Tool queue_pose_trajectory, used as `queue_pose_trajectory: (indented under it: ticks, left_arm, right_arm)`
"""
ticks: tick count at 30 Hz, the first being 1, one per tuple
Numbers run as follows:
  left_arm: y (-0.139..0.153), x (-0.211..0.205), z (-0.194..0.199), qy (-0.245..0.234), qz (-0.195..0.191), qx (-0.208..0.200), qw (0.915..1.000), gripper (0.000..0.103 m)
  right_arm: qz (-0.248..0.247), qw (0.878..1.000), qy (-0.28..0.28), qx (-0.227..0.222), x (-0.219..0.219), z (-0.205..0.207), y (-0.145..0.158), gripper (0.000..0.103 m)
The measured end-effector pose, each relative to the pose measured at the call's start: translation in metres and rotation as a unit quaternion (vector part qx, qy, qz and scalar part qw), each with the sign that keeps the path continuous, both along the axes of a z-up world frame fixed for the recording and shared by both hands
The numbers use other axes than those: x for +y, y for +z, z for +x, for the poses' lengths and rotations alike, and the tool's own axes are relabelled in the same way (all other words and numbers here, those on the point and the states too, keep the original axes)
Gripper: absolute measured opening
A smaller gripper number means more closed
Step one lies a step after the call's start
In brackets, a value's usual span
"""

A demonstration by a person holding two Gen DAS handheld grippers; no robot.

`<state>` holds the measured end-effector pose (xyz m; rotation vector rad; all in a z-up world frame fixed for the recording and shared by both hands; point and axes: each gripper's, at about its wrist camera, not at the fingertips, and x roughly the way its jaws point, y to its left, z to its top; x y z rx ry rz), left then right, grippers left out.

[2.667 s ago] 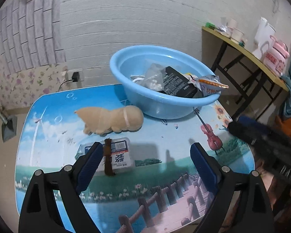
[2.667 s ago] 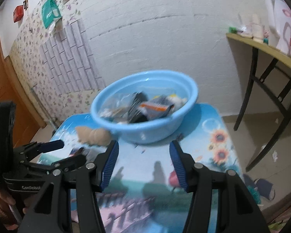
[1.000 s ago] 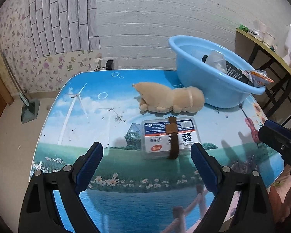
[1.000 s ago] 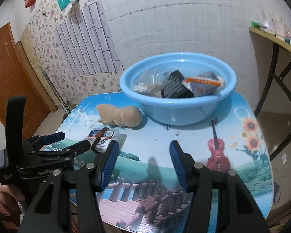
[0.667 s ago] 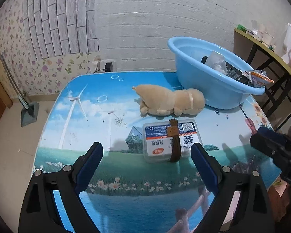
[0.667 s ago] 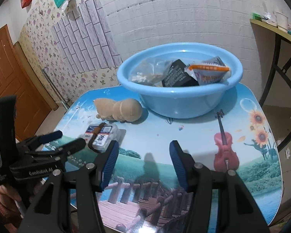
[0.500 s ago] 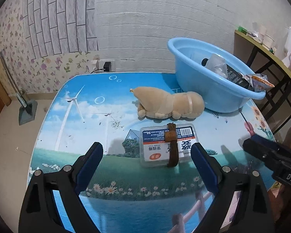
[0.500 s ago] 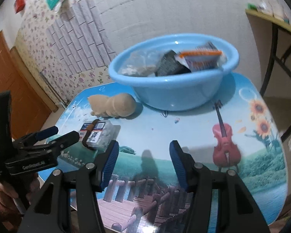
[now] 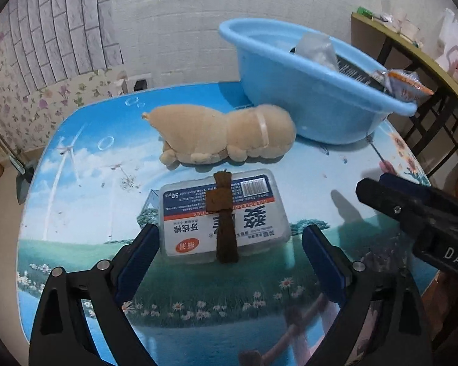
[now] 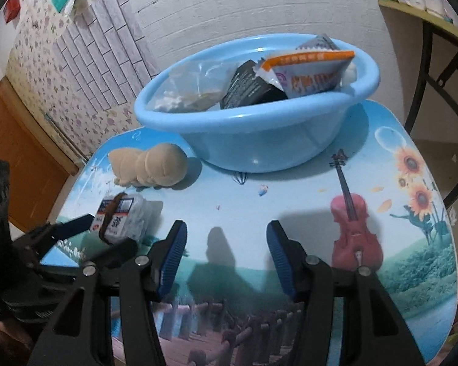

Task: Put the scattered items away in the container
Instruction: 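Move the left gripper onto the clear toothpick box while the right approaches the plush doll, then grasp the toothpick box with the left gripper and lift it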

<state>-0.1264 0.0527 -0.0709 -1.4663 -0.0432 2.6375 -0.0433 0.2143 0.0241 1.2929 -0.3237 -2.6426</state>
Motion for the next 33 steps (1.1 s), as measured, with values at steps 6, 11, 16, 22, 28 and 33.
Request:
queue_pose_trajectory:
  ticks: [6,11,16,22,28,33]
  left_arm:
    - [-0.004,-0.007,-0.002,-0.003,0.000,0.012,0.9999,0.082]
    - [-0.003,-0.023,-0.001,0.008,0.022,0.012,0.9997,0.082]
    - [0.000,-0.043,0.000,0.021,0.027,0.016,0.9993,0.082]
    - [0.008,-0.064,0.003,0.035,0.027,0.029,0.9986,0.082]
    - [0.011,-0.084,0.004,0.048,0.030,0.040,0.9976,0.082]
    - [0.008,-0.092,0.005,0.051,0.030,0.044,0.9973,0.082]
  right_arm:
    - [0.011,1.000,0.009,-0.001,-0.008,-0.005,0.001,0.054]
    - [0.021,1.000,0.020,-0.006,-0.020,-0.010,0.001,0.054]
    - [0.025,0.999,0.039,-0.002,-0.041,-0.016,0.006,0.054]
    - [0.017,0.999,0.046,-0.005,-0.055,-0.026,0.008,0.054]
    - [-0.008,0.999,0.039,-0.017,-0.060,-0.037,0.003,0.074]
    - [-0.001,0.999,0.039,-0.013,-0.070,-0.047,0.003,0.076]
